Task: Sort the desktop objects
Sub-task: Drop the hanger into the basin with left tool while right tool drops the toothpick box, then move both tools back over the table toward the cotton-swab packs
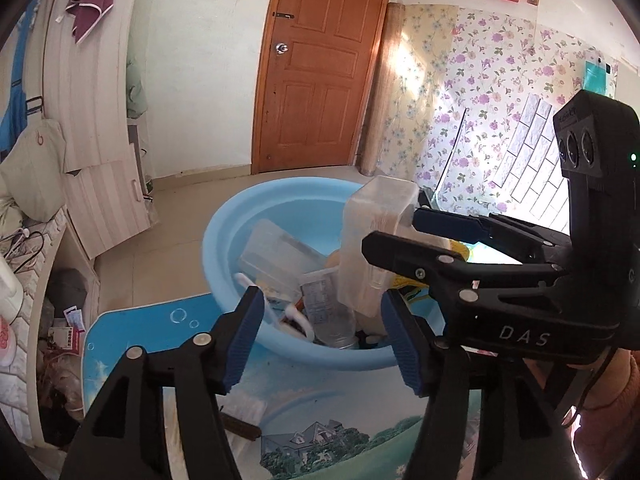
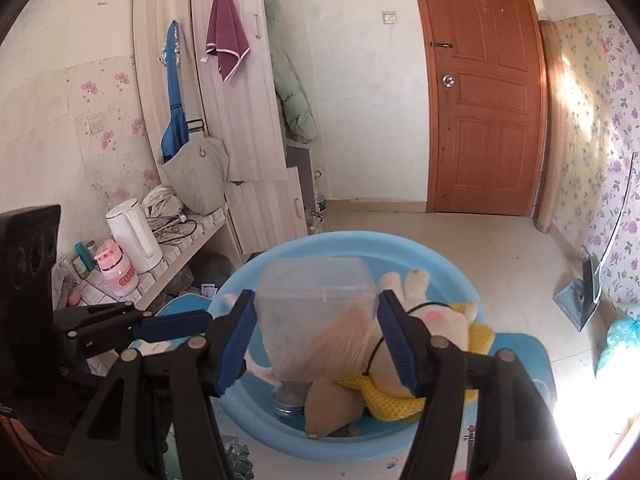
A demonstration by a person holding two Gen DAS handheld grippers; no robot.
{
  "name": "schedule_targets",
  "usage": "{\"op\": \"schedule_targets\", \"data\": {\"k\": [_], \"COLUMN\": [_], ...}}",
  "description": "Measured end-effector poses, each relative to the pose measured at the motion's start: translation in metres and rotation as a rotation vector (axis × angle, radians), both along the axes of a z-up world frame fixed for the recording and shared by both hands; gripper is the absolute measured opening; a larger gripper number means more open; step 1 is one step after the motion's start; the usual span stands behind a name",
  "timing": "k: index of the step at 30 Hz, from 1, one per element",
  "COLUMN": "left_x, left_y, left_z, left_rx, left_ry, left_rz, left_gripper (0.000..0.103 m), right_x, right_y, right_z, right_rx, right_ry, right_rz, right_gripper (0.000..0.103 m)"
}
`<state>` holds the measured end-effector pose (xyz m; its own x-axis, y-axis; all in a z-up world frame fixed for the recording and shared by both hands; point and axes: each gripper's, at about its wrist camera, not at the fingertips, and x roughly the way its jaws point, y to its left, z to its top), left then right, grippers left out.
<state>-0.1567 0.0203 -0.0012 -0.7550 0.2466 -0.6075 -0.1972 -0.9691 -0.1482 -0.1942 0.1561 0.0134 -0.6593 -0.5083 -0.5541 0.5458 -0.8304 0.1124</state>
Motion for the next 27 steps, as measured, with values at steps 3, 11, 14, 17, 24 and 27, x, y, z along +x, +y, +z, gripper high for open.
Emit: {"op": "schedule_targets", "data": {"k": [3, 11, 14, 17, 24, 27], "left_x": [0.012, 0.038, 0.048, 0.062, 0.099, 0.113], "left_y": [-0.007, -0.024, -0.029, -0.031, -0.036, -0.04], "left_z": [-0.003, -0.013, -0.019, -0.027, -0.043, -0.051], "left_rx": [-0.011, 0.011, 0.01, -0.014, -0.046, -0.079], "left_ry": [0.005, -0.019, -0.039, -0.057, -0.07, -0.079], "left_rz": [0.02, 0.08, 0.095, 0.112, 0.122, 0.121], "left_gripper": [0.078, 0.092, 0.095, 0.096, 0.096, 0.096], "right_x": [0.008, 0.036, 0.046, 0.058, 0.098, 0.106], "right_y": [-0.006, -0.001, 0.003, 0.007, 0.006, 0.007], "right_z": [-0.004, -0.006, -0.01, -0.015, -0.045, -0.058], "right_rx": [0.024, 0.059, 0.054, 0.053, 0.05, 0.056], "right_ry": [-0.012, 0.012, -0.002, -0.035, -0.12, -0.172], "right_rz": [0.006, 0.005, -0.005, 0.002, 0.061, 0.067], "right_gripper": [0.063, 0.064, 0.064, 0.064, 0.064, 0.064]}}
